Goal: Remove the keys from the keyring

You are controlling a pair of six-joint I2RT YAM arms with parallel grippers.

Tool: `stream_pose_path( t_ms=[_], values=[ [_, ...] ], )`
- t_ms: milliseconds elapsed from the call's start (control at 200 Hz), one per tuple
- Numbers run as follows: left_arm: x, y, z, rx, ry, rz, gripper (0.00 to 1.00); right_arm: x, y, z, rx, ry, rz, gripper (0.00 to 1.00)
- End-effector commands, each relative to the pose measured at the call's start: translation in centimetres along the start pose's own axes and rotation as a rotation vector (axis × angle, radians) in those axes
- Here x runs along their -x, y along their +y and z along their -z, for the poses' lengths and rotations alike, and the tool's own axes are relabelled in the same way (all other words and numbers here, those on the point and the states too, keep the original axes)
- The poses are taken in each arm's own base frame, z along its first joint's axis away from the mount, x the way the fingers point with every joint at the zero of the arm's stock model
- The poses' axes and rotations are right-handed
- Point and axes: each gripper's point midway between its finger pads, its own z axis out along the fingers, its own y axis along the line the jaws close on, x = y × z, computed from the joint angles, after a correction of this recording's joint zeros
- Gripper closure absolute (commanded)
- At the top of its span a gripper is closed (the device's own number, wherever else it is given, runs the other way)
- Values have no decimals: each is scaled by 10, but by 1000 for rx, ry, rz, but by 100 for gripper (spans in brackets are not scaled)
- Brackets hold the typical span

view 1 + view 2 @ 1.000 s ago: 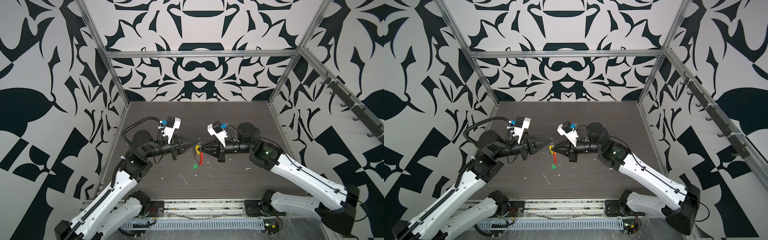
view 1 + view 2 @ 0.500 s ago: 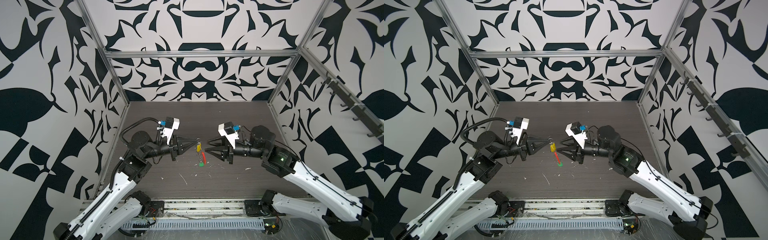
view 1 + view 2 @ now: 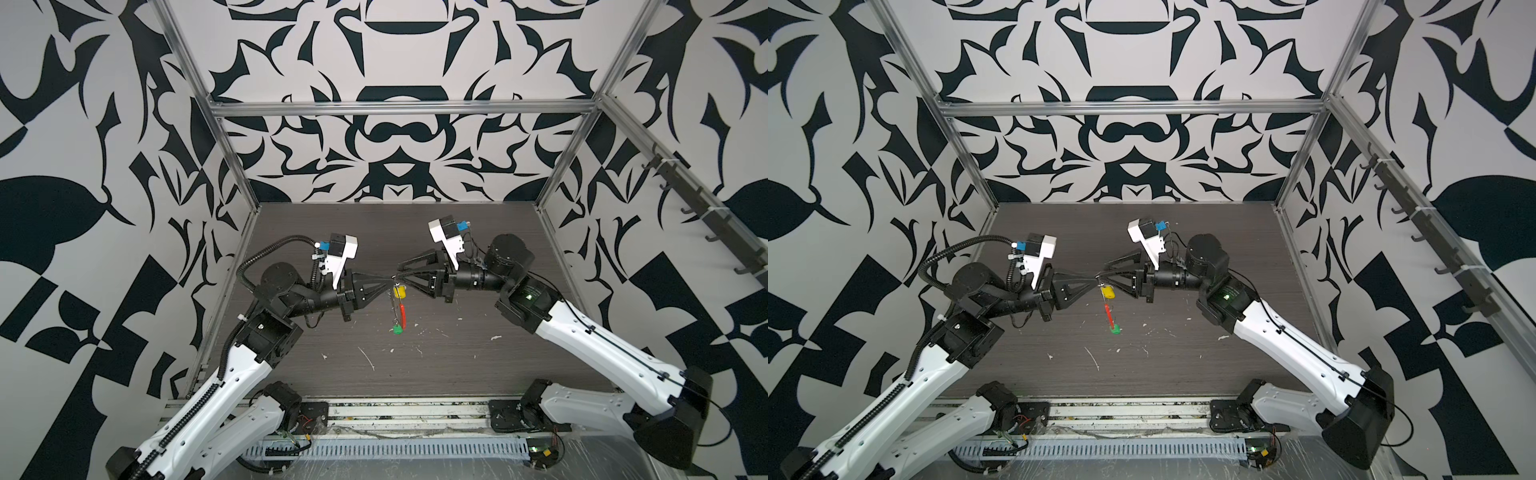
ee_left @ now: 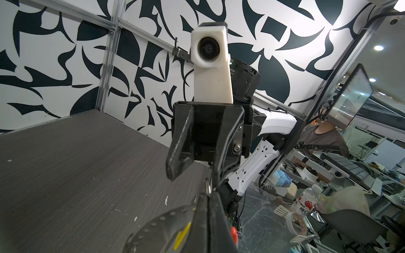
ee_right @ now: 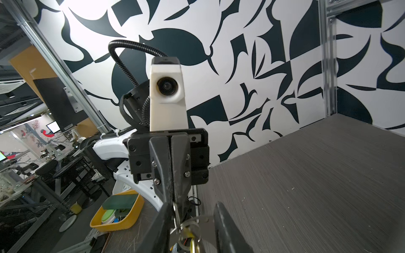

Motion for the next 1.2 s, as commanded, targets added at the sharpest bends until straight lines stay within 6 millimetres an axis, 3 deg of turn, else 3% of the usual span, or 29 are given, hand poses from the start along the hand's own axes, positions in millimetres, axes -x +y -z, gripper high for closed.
stream_pose_path(
  t_ms=[0, 220, 515, 865, 1110, 1195],
  values=[
    [7, -5, 3, -6, -38, -42, 100, 12, 21, 6, 69, -42, 36, 68],
    [8, -4, 3, 1, -45, -42, 100, 3, 20, 4, 87, -14, 4, 69],
    [7, -1, 2, 4, -41, -30, 100, 2, 21, 4, 97, -10, 9, 84],
    [5, 1, -1, -2, -35, -19, 100, 0, 22, 2, 108, -3, 8, 83],
    [4, 2, -2, -8, -33, -6, 100, -1, 20, 1, 106, 6, 3, 100],
    [4, 3, -2, -3, -32, 5, 100, -3, 20, 1, 96, 11, 3, 100]
  ],
)
